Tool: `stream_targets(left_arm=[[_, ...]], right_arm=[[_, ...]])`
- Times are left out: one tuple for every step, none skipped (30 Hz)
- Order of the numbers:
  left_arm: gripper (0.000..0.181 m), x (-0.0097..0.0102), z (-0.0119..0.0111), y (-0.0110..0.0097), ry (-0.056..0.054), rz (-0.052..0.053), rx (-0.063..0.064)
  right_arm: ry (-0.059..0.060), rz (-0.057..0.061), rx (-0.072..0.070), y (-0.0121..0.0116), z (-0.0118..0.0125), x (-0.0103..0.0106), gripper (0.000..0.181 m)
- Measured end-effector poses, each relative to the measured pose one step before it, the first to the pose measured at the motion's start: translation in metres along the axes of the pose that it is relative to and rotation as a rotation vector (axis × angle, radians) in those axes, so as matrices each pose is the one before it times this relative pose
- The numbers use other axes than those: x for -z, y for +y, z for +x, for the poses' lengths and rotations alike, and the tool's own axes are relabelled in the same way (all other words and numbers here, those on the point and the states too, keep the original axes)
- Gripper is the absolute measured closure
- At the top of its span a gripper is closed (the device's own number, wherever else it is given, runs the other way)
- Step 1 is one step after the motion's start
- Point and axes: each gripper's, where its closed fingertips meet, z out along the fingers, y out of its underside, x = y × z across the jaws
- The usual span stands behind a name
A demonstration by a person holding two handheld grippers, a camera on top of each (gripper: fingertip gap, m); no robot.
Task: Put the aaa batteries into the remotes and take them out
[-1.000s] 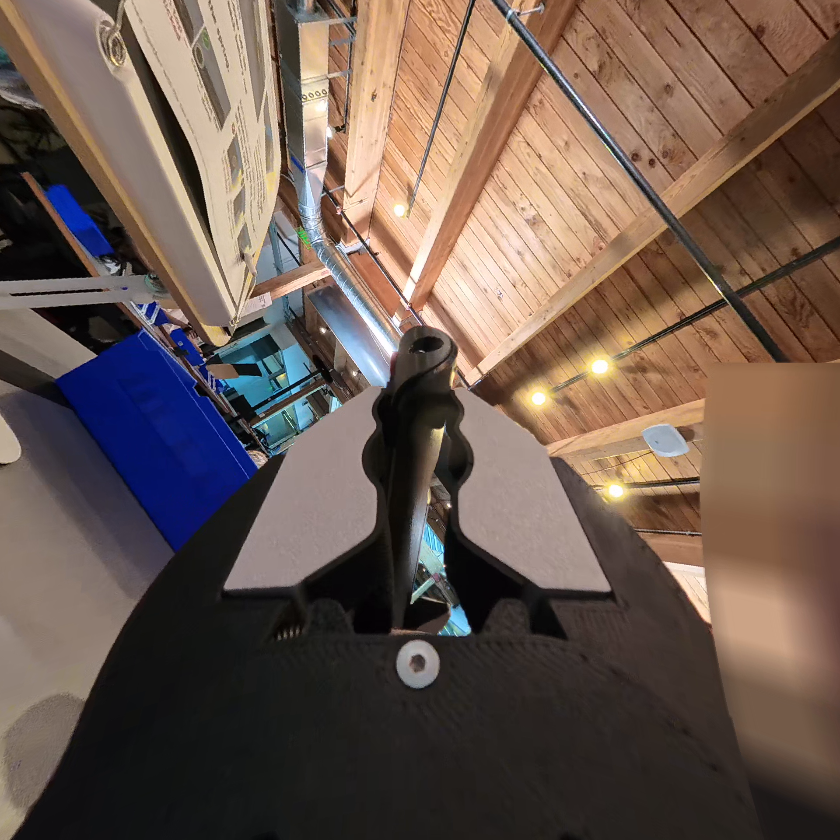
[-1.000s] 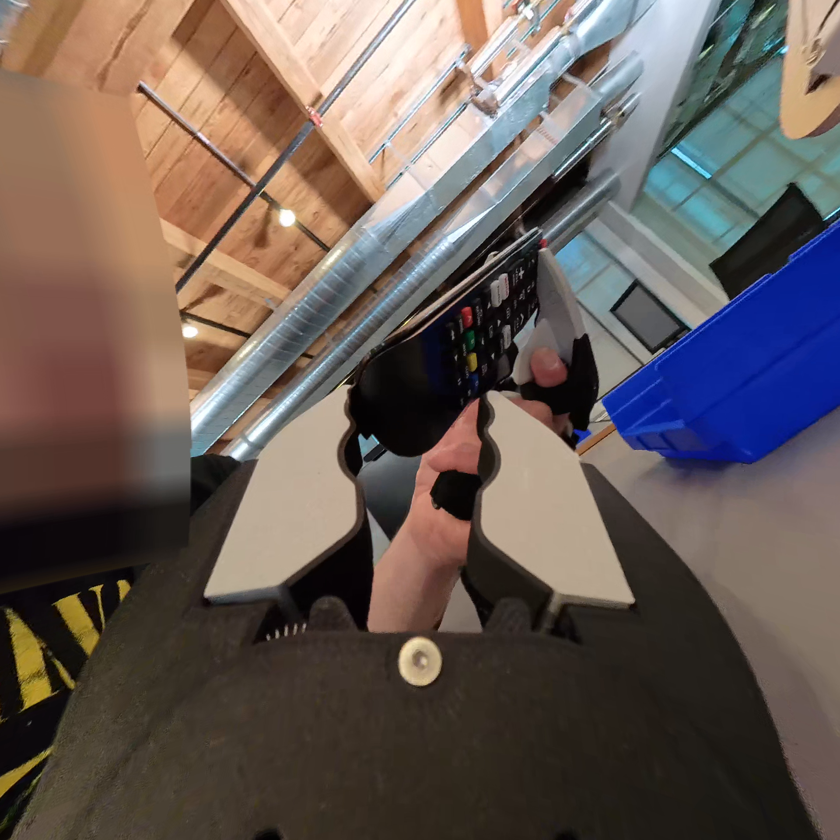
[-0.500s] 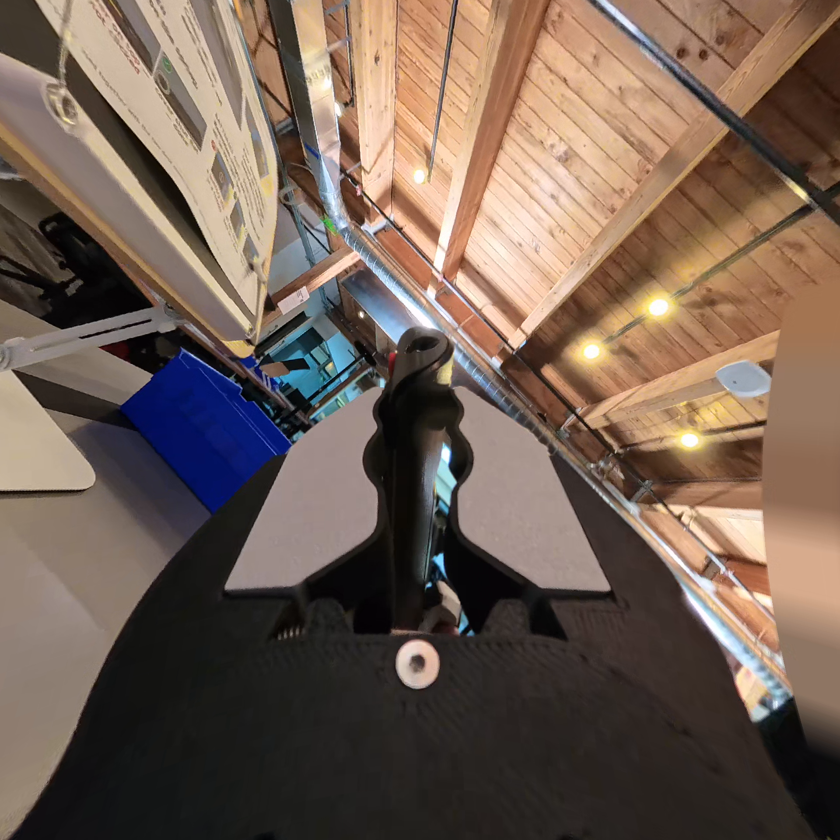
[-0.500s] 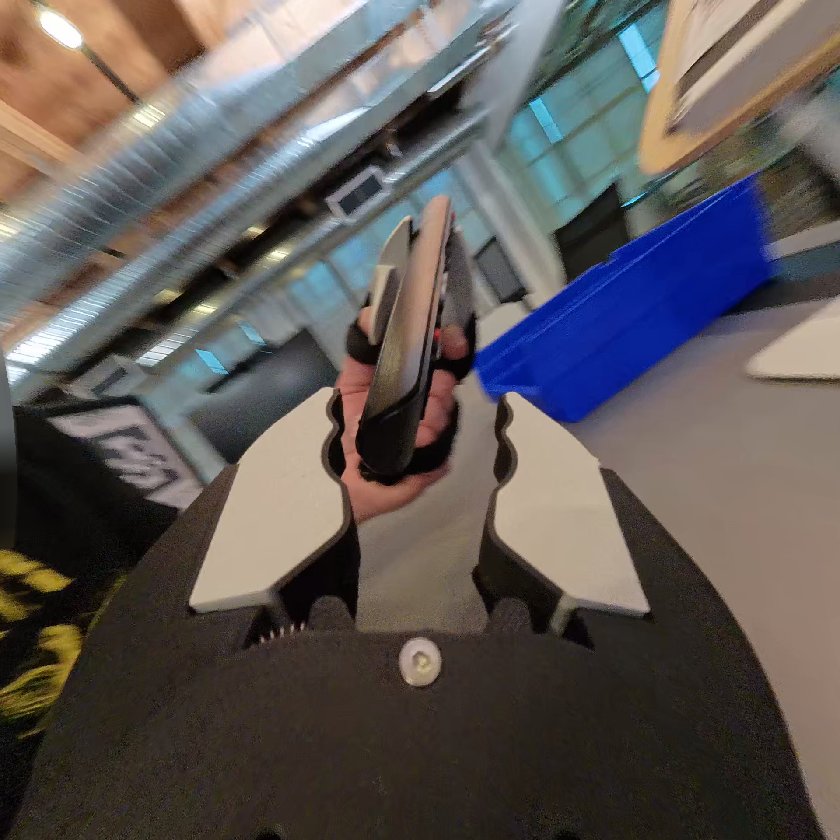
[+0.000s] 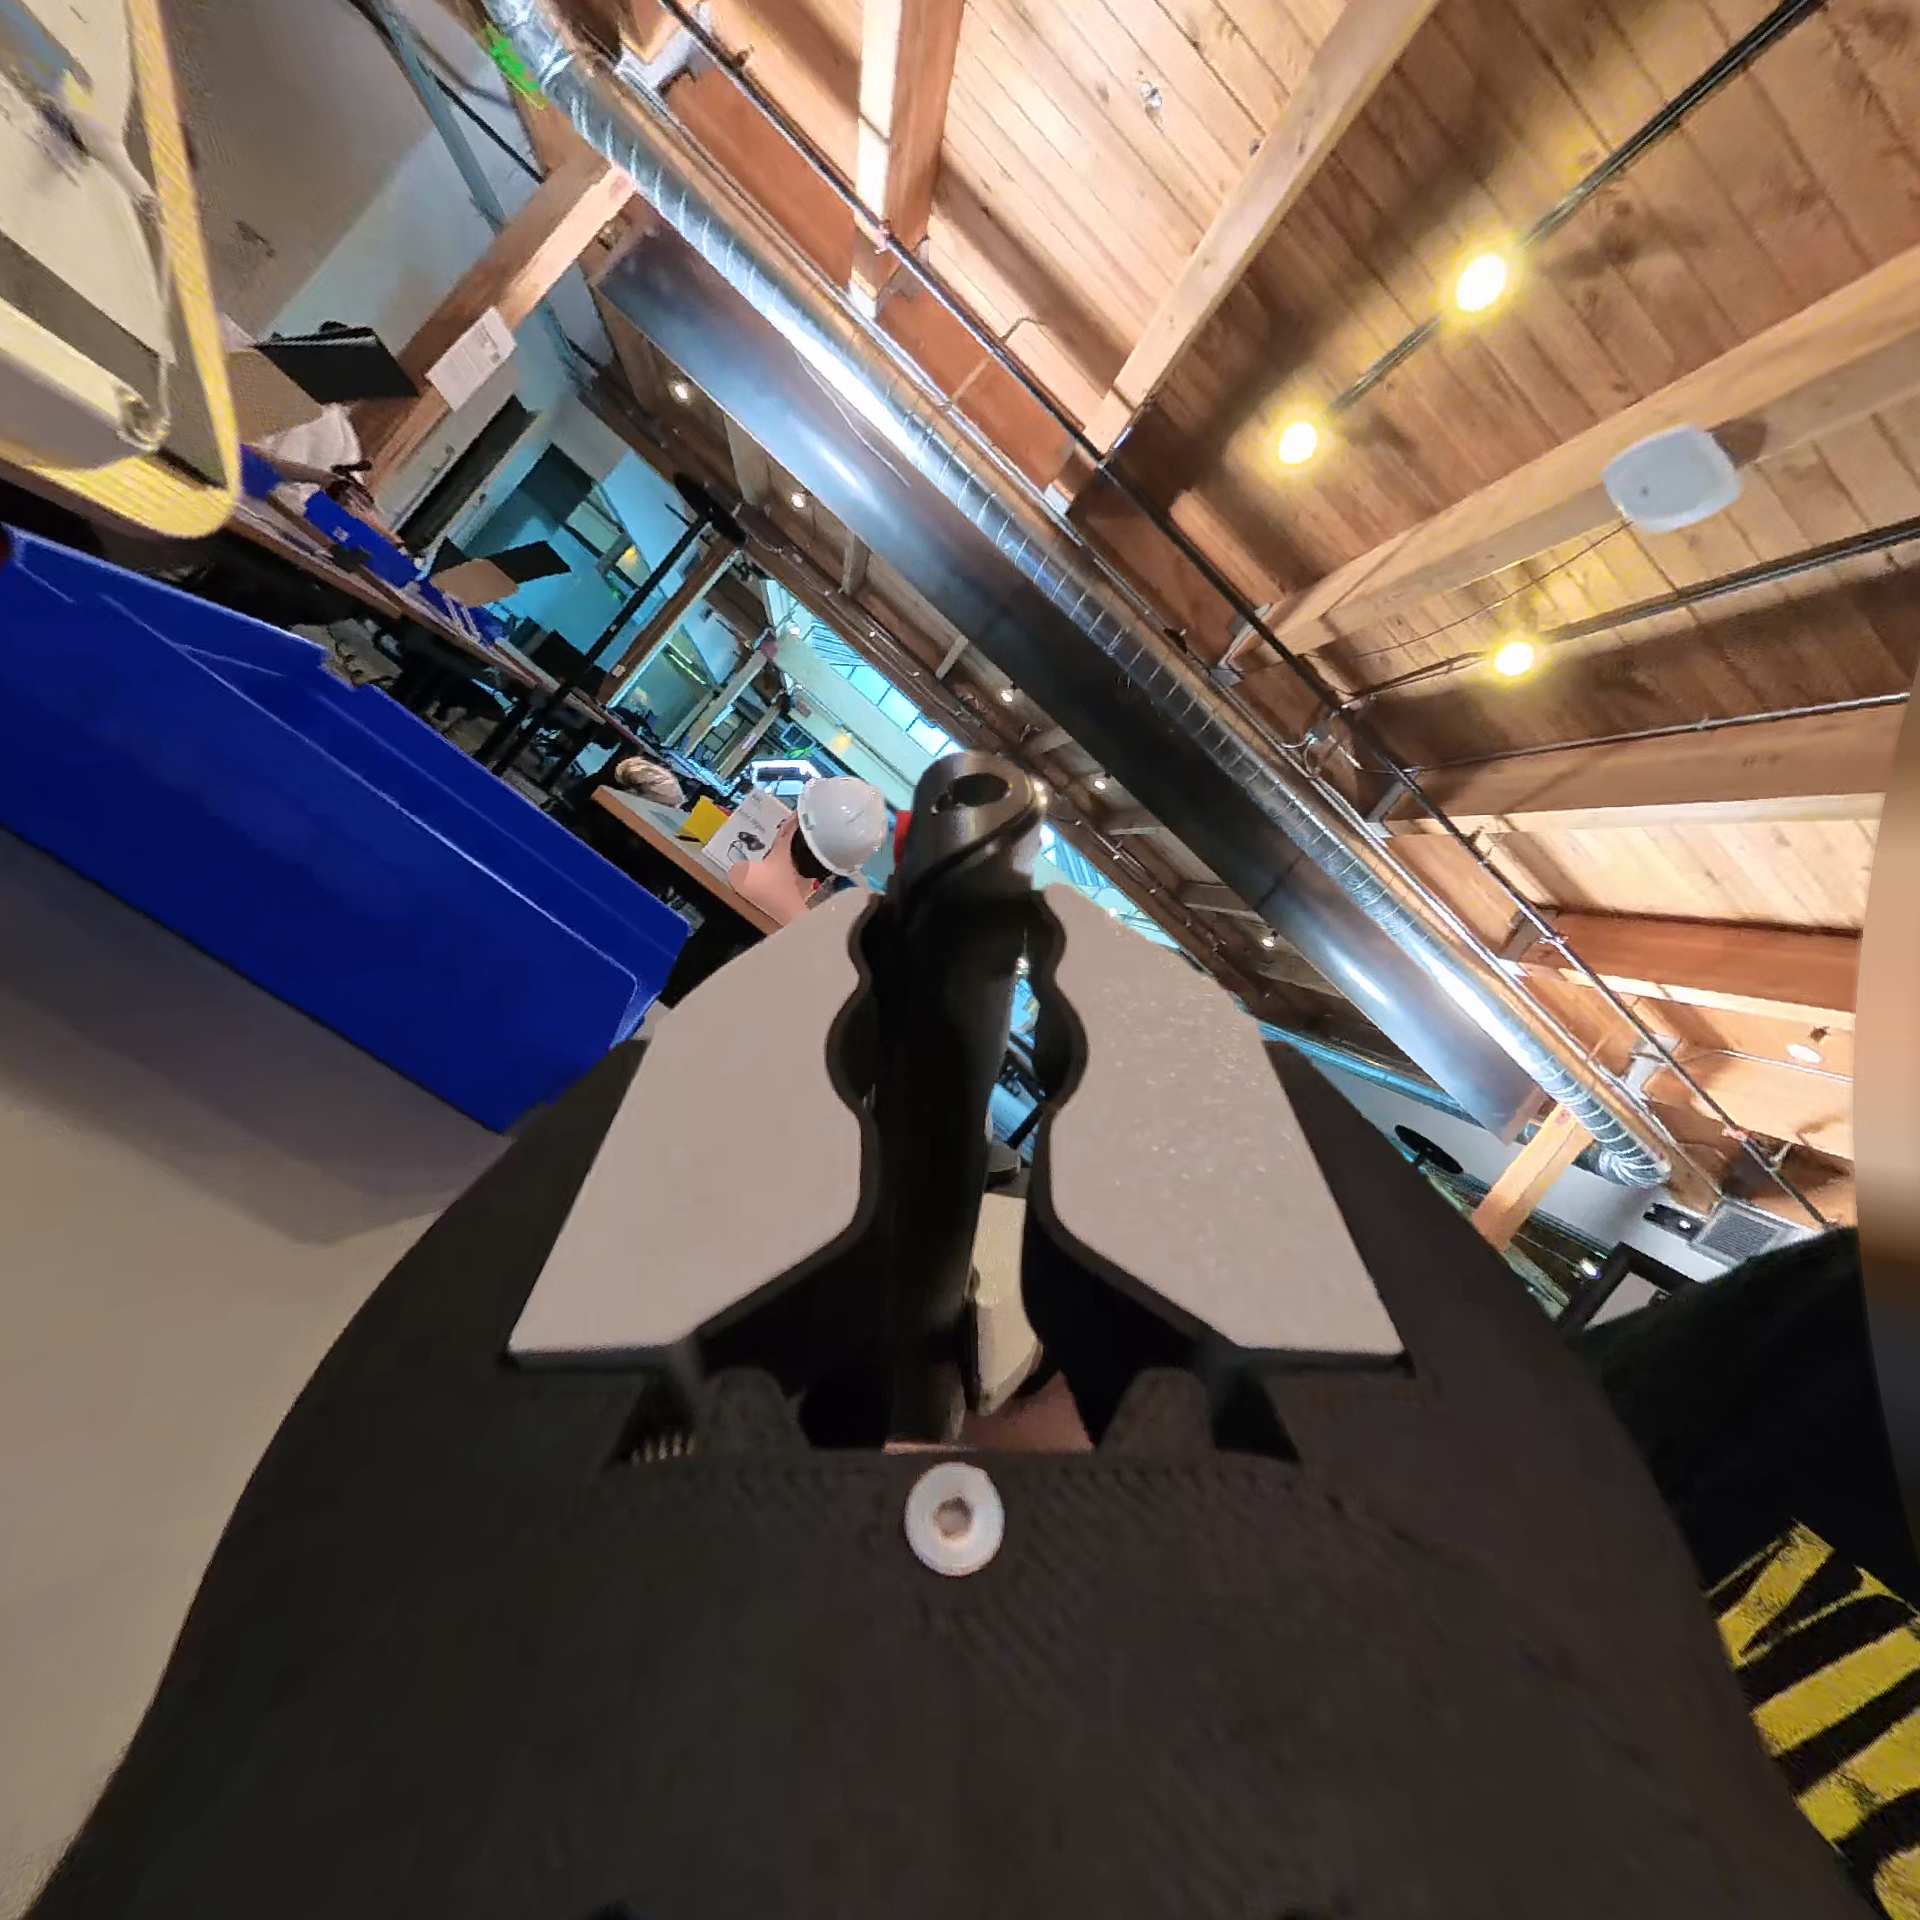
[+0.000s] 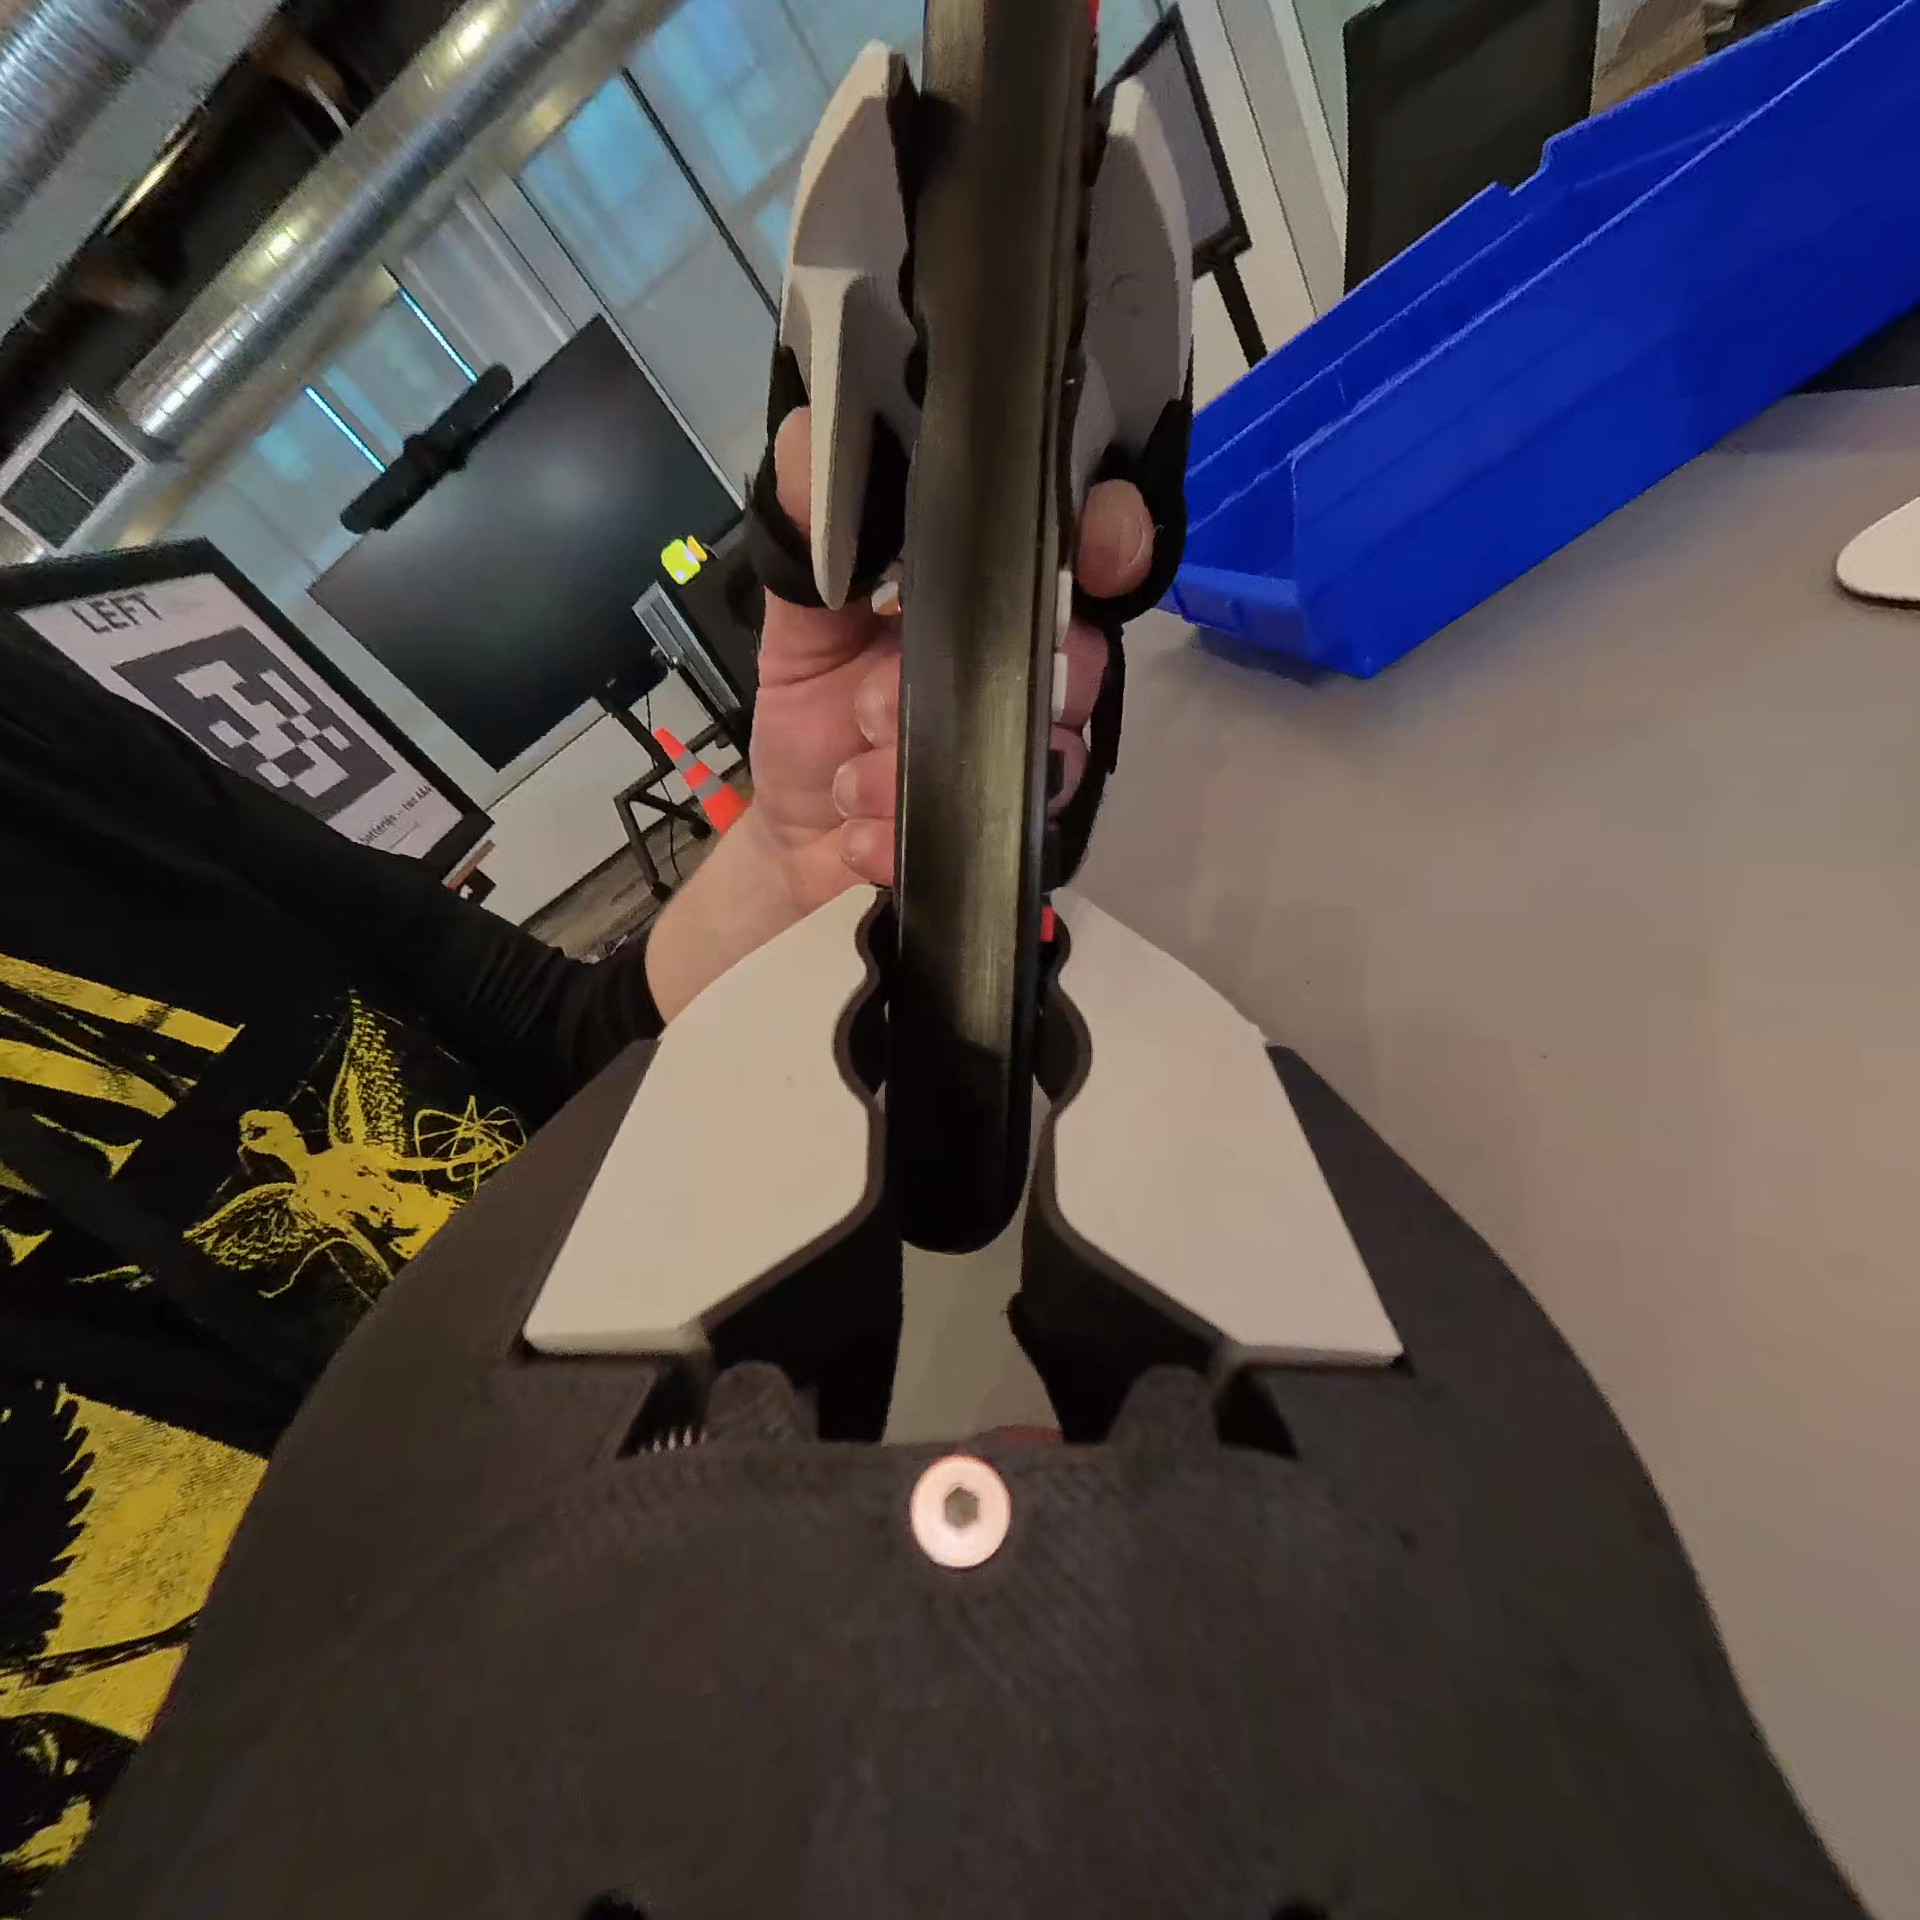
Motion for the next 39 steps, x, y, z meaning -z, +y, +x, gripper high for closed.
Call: stream_targets(left_arm=[[0.148, -0.00098, -0.00178, 0.00017, -0.0037, 0.0065, 0.0033], [0.143, 0.00121, -0.00206, -0.00187, -0.0043, 0.0153, -0.0052], [0.143, 0.00243, -0.00181, -0.00286, 0.0001, 0.0165, -0.0045], [0.144, 0.00238, -0.00185, -0.00166, 0.0005, 0.0047, -0.0042], [0.145, 0.00185, -0.00345, -0.00032, -0.0103, -0.0049, -0.0028], [0.148, 0.00101, -0.0045, 0.0012, -0.0166, -0.0103, 0.0016], [0.15, 0.00026, -0.00393, 0.0021, -0.0106, -0.0094, 0.0062], [0.151, -0.00069, -0.00272, 0.00276, -0.0043, -0.0072, 0.0031], [0.152, -0.00143, -0.00418, 0.00455, -0.0151, -0.017, -0.0034], [0.154, -0.00177, -0.00504, 0.00563, -0.0227, -0.0224, -0.0068], [0.155, -0.00195, -0.00459, 0.00545, -0.0184, -0.0195, -0.0078], [0.156, -0.00169, -0.00371, 0.00484, -0.0125, -0.0162, -0.0056], [0.156, -0.00113, -0.0041, 0.00391, -0.0139, -0.0115, -0.0033], [0.156, -0.00045, -0.00451, 0.00298, -0.0149, -0.0083, -0.0021], [0.156, 0.00004, -0.00386, 0.00196, -0.0096, -0.0035, 0.0016], [0.157, 0.00044, -0.00294, 0.00093, -0.0024, 0.0012, 0.007], [0.157, 0.00058, -0.00279, 0.00043, -0.0045, 0.0012, 0.0067], [0.156, 0.00078, -0.00294, 0.00005, -0.0083, 0.0013, 0.001], [0.156, 0.00056, -0.00193, 0.00013, -0.0056, -0.0008, -0.0037], [0.156, 0.00043, -0.00159, 0.00024, -0.0062, -0.0017, -0.0049], [0.154, 0.00055, -0.00187, -0.00001, -0.0099, -0.001, -0.0047], [0.153, 0.00084, -0.00119, -0.00066, -0.0096, 0.0016, -0.0059], [0.15, 0.00148, 0.00014, -0.00226, -0.0052, 0.0055, -0.007], [0.148, 0.00243, 0.00064, -0.00413, -0.0088, 0.0085, -0.0133], [0.146, 0.00397, -0.0009, -0.00592, -0.0254, 0.0098, -0.0228], [0.141, 0.0056, -0.0011, -0.00825, -0.0364, 0.0101, -0.0358], [0.138, 0.00752, 0.00082, -0.01137, -0.0336, 0.0173, -0.055], [0.136, 0.00936, -0.00145, -0.01284, -0.0491, 0.0135, -0.0672], [0.132, 0.01219, -0.00677, -0.0137, -0.079, 0.0083, -0.0742], [0.125, 0.0152, -0.01235, -0.01614, -0.0968, 0.0203, -0.0746], [0.118, 0.01746, -0.02004, -0.01643, -0.1245, 0.017, -0.0589], [0.104, 0.0189, -0.03016, -0.01413, -0.1707, -0.0067, -0.0387], [0.091, 0.01707, -0.02921, -0.0123, -0.1313, -0.0243, -0.0287], [0.084, 0.01606, -0.02672, -0.01488, -0.09, 0.0041, -0.0203], [0.084, 0.01448, -0.02588, -0.01674, -0.0734, 0.0319, -0.0215], [0.082, 0.01021, -0.02848, -0.01252, -0.0797, 0.0117, -0.0241], [0.077, 0.00481, -0.03103, -0.00578, -0.0884, -0.0168, -0.0391], [0.073, -0.00017, -0.03204, 0.00087, -0.09, -0.0339, -0.0494], [0.069, -0.00521, -0.03224, 0.0078, -0.0884, -0.0458, -0.0348]], right_arm=[[0.0219, 0.0109, -0.0024, -0.00239, 0.0011, 0.00723, 0.158], [0.0411, 0.0182, -0.0026, -0.00505, 0.00347, 0.00984, 0.158], [0.0383, 0.0218, 0.0004, -0.00723, 0.00411, 0.01305, 0.158], [0.0466, 0.0187, 0.0036, -0.00893, 0.00685, 0.01617, 0.158], [0.0749, 0.0125, 0.0031, -0.01023, 0.01274, 0.01851, 0.158], [0.0952, 0.0123, 0.003, -0.01244, 0.01855, 0.02026, 0.158], [0.1007, 0.0087, 0.0029, -0.0137, 0.02281, 0.02055, 0.158], [0.1179, -0.009, 0.0169, -0.01266, 0.02815, 0.01933, 0.158], [0.1525, -0.0339, 0.0357, -0.00919, 0.03579, 0.01711, 0.158], [0.1679, -0.0482, 0.0391, -0.00524, 0.04061, 0.01268, 0.157], [0.1445, -0.0498, 0.0266, -0.00211, 0.03898, 0.00629, 0.157], [0.1094, -0.0519, 0.0157, 0.00043, 0.03288, 0.00041, 0.157], [0.0806, -0.0539, 0.0134, 0.00154, 0.02595, -0.0032, 0.158], [0.063, -0.0567, 0.0155, 0.00248, 0.02058, -0.00559, 0.157], [0.0554, -0.0562, 0.0109, 0.0033, 0.01734, -0.00716, 0.157], [0.0397, -0.0444, 0.0014, 0.00261, 0.01302, -0.00785, 0.157], [0.0144, -0.0378, -0.0041, 0.00233, 0.00788, -0.008, 0.157], [0.0032, -0.0334, -0.0062, 0.0023, 0.00503, -0.00797, 0.157], [0.0146, -0.0214, -0.0055, 0.00129, 0.00478, -0.00696, 0.157], [0.0262, -0.0162, 0.0049, 0.0014, 0.0038, -0.00608, 0.157], [0.0206, -0.013, 0.0102, 0.0014, 0.00186, -0.00515, 0.155], [0.0098, 0.0098, 0.0062, -0.00147, 0.00017, -0.00234, 0.145], [0.0165, 0.0303, 0.0079, -0.00403, 0.00077, 0.00153, 0.137], [0.0235, 0.0366, 0.0136, -0.00506, 0.00219, 0.00494, 0.132], [0.0202, 0.0411, 0.0157, -0.00583, 0.00287, 0.00737, 0.129], [0.0218, 0.0499, 0.0145, -0.00696, 0.00444, 0.00882, 0.13], [0.025, 0.0436, 0.0087, -0.0061, 0.00674, 0.00874, 0.129], [0.0265, 0.0315, 0.0072, -0.00442, 0.00848, 0.00758, 0.127], [0.0315, 0.0265, 0.0088, -0.00316, 0.0102, 0.00599, 0.124], [0.0236, 0.0184, 0.0052, -0.00133, 0.00994, 0.00358, 0.118], [0.0063, -0.0001, -0.0029, 0.00175, 0.00846, 0.00096, 0.115], [-0.0026, -0.016, -0.0074, 0.00461, 0.00737, -0.0014, 0.112], [-0.0184, -0.0239, -0.0065, 0.0062, 0.00432, -0.00346, 0.106], [-0.0378, -0.0231, -0.0097, 0.00663, 0.00008, -0.00505, 0.103], [-0.0457, -0.0244, -0.0115, 0.00699, -0.00181, -0.00608, 0.103], [-0.0305, -0.0298, -0.0101, 0.00766, -0.00013, -0.00679, 0.104], [-0.0156, -0.0299, -0.0021, 0.00726, 0.00126, -0.00654, 0.105], [-0.019, -0.0162, 0.003, 0.00462, -0.00052, -0.00564, 0.109], [-0.0388, 0.0023, -0.0069, 0.00157, -0.00455, -0.00459, 0.115]])
